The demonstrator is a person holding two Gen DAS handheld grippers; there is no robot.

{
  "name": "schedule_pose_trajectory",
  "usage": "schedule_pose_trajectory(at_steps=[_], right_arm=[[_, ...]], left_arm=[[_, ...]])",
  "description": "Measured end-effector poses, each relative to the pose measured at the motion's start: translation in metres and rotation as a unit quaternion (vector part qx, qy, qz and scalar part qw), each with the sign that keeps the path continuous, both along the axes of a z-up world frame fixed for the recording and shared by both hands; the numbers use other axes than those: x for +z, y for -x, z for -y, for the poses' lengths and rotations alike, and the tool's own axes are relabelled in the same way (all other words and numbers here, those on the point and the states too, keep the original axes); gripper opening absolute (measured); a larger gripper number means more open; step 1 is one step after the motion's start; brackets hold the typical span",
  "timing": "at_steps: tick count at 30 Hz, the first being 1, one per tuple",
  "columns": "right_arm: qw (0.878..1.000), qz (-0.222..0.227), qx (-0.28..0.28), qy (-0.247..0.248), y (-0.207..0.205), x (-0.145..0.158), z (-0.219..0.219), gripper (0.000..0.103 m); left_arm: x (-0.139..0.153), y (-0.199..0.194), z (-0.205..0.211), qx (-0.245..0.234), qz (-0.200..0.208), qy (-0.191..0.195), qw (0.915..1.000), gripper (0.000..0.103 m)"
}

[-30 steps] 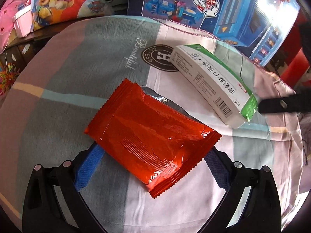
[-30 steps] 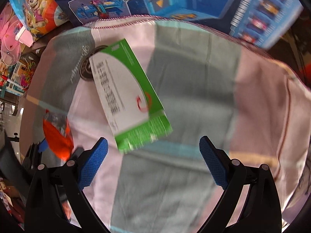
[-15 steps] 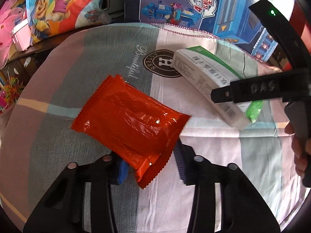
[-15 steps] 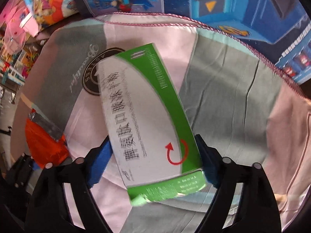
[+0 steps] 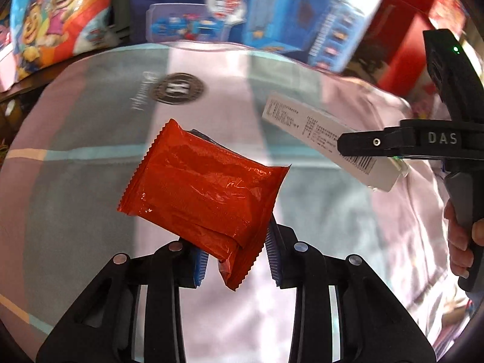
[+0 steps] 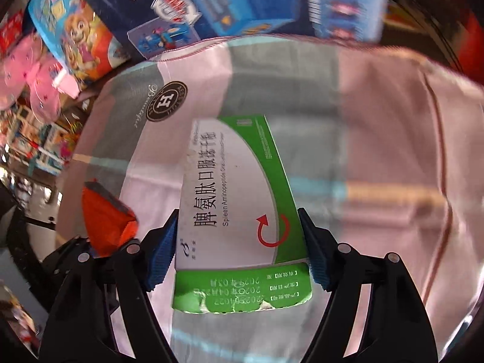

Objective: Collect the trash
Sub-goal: 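Carry the red bag and medicine box over the teal bin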

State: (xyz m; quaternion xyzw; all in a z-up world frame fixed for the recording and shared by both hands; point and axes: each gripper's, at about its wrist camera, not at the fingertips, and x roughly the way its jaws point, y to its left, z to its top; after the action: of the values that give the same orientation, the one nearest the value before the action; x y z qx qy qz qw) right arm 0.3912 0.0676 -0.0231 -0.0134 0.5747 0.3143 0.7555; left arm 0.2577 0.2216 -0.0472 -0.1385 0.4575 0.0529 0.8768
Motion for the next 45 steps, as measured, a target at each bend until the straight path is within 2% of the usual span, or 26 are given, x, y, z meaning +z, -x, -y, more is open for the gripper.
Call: schedule_pose_trajectory(at_steps=[3,12,19,27,36,45], right_arm=[[0.999,-0.011,-0.022,-0.021,0.019,0.005,0.035,0.070],[0.997,-0.017,-0.070,-0.027,0.073,0.017,0.149,0.069],[0.989,-0.013,-0.127,-0.069,0.106,0.030,0.242,0.069],[0.976,-0.011,-0.190,-0.109,0.124,0.039,0.331,0.069],[0.951,-0.002,-0.283,-0.126,0.153,0.036,0.455,0.069],[0.923,-0.003,-0.366,-0.120,0.180,0.017,0.561,0.069]], left_arm=[[0.002,0.012,0.029,-0.024,-0.001,0.002,0.9997,0.033],[0.010,0.038,0.113,-0.086,-0.002,0.008,0.9963,0.033],[0.026,0.043,0.190,-0.148,0.001,0.005,0.9890,0.033],[0.035,0.039,0.276,-0.214,0.002,0.005,0.9769,0.033],[0.038,0.033,0.376,-0.296,-0.007,-0.005,0.9550,0.033],[0.027,0.028,0.475,-0.374,-0.024,-0.008,0.9271,0.033]])
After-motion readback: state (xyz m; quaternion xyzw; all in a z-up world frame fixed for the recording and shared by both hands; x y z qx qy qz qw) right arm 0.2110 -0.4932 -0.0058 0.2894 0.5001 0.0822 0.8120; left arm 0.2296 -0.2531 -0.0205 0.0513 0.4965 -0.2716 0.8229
